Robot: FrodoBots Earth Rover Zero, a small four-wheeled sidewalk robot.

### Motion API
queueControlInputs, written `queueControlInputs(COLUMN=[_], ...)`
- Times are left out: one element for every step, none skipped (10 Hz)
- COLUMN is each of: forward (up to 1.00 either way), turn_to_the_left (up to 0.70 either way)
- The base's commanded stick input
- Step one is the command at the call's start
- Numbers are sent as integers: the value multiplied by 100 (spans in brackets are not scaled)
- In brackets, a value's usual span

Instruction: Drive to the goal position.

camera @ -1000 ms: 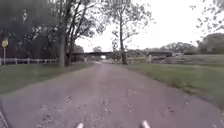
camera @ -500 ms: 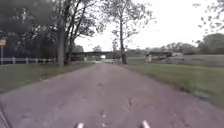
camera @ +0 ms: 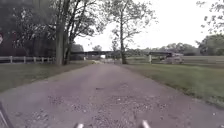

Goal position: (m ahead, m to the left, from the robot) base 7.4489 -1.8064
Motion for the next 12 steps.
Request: queueControlInputs(forward=[70,70,70,70,70,70,70,70,70,70,70,70], turn_to_the_left=[0,0,0,0,0,0,0,0,0,0,0,0])
